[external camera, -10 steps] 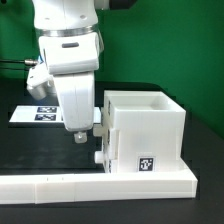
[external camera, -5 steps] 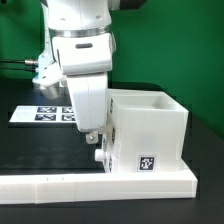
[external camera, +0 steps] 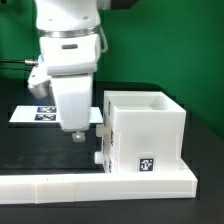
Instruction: Assemble drawer
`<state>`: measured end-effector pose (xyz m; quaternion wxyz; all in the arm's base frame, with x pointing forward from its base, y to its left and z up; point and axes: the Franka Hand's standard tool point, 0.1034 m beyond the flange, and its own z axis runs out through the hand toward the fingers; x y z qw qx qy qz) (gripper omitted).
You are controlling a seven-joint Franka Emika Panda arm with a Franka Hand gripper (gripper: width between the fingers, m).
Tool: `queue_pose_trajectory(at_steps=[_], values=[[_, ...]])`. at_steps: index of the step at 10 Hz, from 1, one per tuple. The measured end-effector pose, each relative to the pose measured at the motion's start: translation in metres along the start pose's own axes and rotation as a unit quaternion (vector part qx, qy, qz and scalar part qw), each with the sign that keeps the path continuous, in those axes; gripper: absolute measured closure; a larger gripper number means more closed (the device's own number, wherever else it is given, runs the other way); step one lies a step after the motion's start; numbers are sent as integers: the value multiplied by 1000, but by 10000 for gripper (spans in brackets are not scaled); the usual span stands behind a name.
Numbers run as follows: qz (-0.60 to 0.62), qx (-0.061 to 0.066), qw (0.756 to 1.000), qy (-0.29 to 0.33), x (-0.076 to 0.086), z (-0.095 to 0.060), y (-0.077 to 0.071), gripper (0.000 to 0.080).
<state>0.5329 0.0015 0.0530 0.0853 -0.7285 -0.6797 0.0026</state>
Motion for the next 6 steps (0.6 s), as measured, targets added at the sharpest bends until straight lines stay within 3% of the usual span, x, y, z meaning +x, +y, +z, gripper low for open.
queue_pose_trajectory(at_steps=[3, 4, 6], values=[[38, -11, 999, -7, -8, -4, -28, 150], [50, -18, 999, -8, -8, -4, -30, 150], [53, -19, 998, -8, -10, -2, -31, 150]])
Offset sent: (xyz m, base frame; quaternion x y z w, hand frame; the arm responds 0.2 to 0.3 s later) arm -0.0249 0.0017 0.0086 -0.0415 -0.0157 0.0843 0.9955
